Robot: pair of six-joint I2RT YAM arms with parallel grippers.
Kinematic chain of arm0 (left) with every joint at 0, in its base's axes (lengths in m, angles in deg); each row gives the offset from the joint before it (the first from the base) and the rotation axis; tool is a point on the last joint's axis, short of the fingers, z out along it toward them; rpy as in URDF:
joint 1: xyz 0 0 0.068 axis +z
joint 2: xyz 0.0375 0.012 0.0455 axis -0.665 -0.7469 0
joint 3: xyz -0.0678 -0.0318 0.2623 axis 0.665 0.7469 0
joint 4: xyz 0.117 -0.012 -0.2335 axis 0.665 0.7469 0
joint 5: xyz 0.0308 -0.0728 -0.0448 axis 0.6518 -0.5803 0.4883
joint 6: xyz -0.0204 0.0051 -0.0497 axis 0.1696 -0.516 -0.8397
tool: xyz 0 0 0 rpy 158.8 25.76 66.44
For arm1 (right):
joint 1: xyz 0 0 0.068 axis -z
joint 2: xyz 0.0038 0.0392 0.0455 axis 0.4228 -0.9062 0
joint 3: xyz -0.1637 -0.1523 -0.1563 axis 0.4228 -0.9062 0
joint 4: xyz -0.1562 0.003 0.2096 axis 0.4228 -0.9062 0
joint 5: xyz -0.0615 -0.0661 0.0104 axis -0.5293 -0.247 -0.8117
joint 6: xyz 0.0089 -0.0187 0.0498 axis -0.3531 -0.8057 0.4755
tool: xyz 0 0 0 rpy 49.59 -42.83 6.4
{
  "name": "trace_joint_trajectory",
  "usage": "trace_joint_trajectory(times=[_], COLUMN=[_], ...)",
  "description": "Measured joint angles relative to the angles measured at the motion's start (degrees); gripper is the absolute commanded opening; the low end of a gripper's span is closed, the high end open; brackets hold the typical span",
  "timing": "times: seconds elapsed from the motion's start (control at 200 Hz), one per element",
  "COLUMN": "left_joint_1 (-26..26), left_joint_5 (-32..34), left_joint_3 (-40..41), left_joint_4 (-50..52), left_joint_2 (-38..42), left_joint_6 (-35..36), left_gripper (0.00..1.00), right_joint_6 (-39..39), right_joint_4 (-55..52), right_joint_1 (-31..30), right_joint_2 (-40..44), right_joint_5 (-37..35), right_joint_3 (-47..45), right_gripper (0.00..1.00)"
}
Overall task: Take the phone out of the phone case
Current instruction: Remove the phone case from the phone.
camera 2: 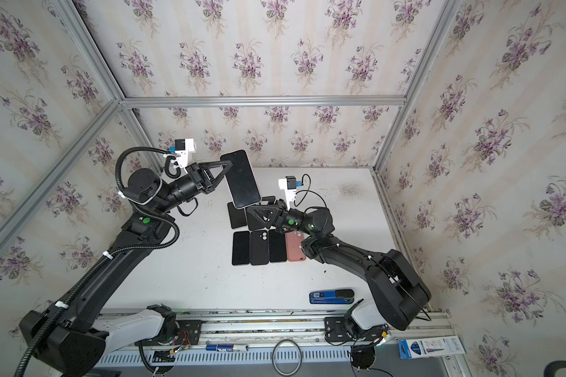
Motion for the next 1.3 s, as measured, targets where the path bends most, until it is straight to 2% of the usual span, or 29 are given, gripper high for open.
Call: trace_joint_trajectory(times=[0.635, 0.825, 1.204, 1.299], left_joint_1=[-0.6, -1.2, -1.3, -1.3], left_joint_5=[1.8, -1.6, -2.2, -2.0], left_joint_3=[2.0, 2.2, 2.4, 2.4], left_joint_4=[-2.8, -1.4, -0.1, 0.0], left_joint_2=[0.7, 0.7, -0.4, -1.4], left_joint_6=[1.9, 3.2, 3.3, 3.1], left_gripper=[0.00, 0.00, 0.00, 0.00], right_joint_6=[1.2, 4.1, 7.3, 8.5], right_joint_4=[-0.2, 1.4, 2.8, 2.8], right_joint_1=[2.2, 3.9, 3.9, 3.8], right_joint_2=[0.0, -1.4, -1.2, -1.0], right_joint_5=[0.2, -2.4, -2.5, -2.4], right_joint_3=[0.0, 0.7, -0.2, -1.8], right_gripper=[0.58, 0.58, 0.45, 0.38])
